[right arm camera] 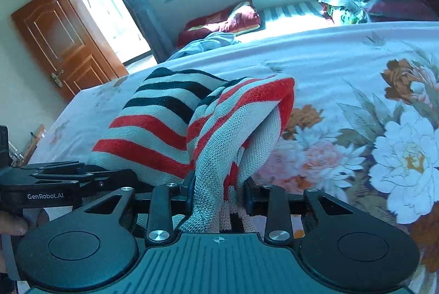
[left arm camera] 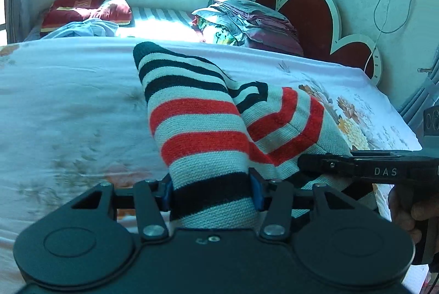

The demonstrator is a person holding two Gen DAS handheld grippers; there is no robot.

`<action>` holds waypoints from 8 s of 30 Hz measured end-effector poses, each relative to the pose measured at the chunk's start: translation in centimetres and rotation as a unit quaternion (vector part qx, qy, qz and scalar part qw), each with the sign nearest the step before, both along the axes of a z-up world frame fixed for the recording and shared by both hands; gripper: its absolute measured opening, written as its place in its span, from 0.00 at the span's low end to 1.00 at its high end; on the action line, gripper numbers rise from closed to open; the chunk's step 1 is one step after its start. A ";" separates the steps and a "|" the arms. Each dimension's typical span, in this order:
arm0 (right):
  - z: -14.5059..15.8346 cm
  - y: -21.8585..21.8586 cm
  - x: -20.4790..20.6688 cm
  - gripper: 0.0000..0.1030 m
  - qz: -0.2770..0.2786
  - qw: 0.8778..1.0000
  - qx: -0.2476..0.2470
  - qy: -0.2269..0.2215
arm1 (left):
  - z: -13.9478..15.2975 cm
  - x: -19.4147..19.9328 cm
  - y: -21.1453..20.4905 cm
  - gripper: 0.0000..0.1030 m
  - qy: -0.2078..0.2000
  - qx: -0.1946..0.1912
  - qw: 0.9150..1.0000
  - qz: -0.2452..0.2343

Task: Fold small clothes

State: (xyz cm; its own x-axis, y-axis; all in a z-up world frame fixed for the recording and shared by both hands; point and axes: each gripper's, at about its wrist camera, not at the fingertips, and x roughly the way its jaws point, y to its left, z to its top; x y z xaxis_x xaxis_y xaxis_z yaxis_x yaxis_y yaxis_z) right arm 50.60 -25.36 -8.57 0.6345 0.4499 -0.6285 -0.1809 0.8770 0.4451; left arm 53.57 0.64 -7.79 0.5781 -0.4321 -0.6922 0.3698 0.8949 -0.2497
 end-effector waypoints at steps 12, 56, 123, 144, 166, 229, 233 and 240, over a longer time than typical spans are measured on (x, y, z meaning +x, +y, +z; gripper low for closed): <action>-0.9 16.9 2.4 0.32 0.056 0.998 0.014 0.000 | 0.3 -1.3 14.7 0.48 0.015 0.006 0.998 0.058; -4.2 22.5 4.4 0.14 0.060 0.981 -0.186 0.010 | -3.6 2.2 16.2 0.28 -0.017 0.111 0.994 -0.018; 1.1 16.6 -22.9 1.00 -0.036 0.981 -0.177 -0.071 | 0.5 -26.5 13.2 1.00 -0.127 0.144 0.969 0.153; 8.6 13.8 -38.4 1.00 -0.078 0.979 -0.150 -0.109 | 7.1 -41.7 7.8 1.00 -0.161 0.124 0.966 0.160; 10.7 13.8 -44.9 1.00 -0.074 0.974 -0.155 -0.144 | 9.9 -46.4 7.6 1.00 -0.191 0.102 0.960 0.180; 10.8 12.8 -44.3 1.00 -0.068 0.976 -0.149 -0.144 | 10.2 -45.5 7.2 1.00 -0.201 0.102 0.960 0.164; 10.7 12.7 -44.3 1.00 -0.067 0.976 -0.149 -0.145 | 10.0 -45.4 7.4 0.99 -0.202 0.099 0.961 0.163; 10.7 13.0 -44.3 1.00 -0.062 0.976 -0.149 -0.146 | 9.9 -45.4 7.5 0.97 -0.212 0.102 0.958 0.164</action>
State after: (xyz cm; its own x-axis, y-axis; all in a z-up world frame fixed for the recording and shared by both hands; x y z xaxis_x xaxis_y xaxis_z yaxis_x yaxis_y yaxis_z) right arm 6.31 -12.40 2.16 0.8443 0.1840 -0.5033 -0.1469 0.9827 0.1127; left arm 8.18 8.12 2.09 0.9071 -0.0590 -0.4167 0.0893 0.9946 0.0535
